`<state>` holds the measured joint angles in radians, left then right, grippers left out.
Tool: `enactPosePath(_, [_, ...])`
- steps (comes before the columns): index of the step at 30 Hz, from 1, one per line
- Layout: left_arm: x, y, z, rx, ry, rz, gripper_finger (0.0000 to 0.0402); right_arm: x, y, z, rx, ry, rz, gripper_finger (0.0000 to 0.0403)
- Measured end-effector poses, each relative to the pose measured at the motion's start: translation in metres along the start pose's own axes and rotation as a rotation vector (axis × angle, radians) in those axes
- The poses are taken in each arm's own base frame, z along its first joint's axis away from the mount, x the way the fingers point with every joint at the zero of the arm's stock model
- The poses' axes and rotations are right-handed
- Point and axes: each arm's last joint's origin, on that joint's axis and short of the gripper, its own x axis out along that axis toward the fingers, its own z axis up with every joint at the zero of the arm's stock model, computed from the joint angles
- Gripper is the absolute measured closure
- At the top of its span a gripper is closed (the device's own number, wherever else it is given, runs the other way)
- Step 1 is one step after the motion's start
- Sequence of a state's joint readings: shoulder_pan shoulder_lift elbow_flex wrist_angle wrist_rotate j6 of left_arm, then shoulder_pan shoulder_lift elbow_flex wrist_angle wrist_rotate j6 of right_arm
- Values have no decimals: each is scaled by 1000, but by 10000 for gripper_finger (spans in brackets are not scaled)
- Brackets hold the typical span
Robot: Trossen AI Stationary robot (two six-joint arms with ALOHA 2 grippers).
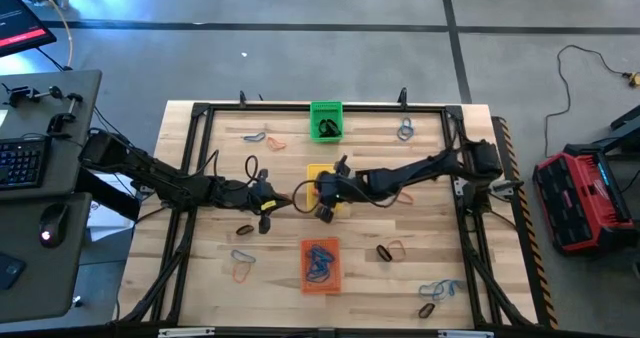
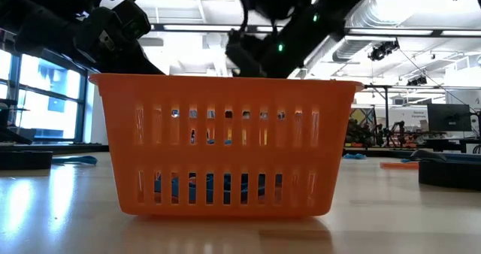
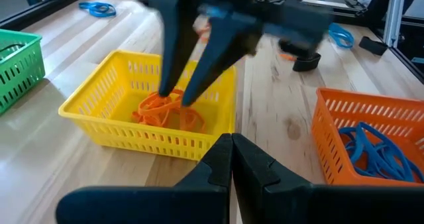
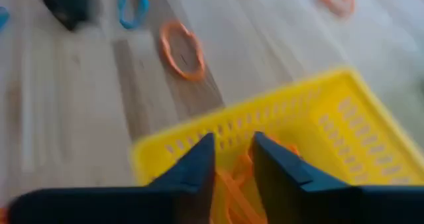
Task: Sort rubber bands into baskets
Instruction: Put the blue rubber band into the orange bin
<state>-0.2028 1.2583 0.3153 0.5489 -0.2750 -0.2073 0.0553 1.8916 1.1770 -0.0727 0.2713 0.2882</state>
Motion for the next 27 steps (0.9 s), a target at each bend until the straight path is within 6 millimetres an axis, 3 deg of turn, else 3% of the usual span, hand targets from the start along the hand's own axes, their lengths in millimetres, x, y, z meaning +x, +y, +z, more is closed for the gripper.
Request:
enactPosePath(4, [0, 0, 0, 1, 3, 1, 401, -10, 4, 5, -47, -53, -77, 391])
enactPosePath(8, [0, 0, -1, 2, 5, 1, 401, -13, 0, 3, -42, -75, -103, 393])
enactPosePath(12, [0, 0, -1, 4, 12, 2, 401, -18, -9, -12, -13, -120, -96, 399])
enactPosePath(20, [0, 0, -2, 6, 17, 3, 401, -65, -35, -51, 121, -348, -46, 402])
enactPosePath(27, [0, 0, -1, 3, 8, 2, 401, -107, -61, -78, 197, -409, -170, 403])
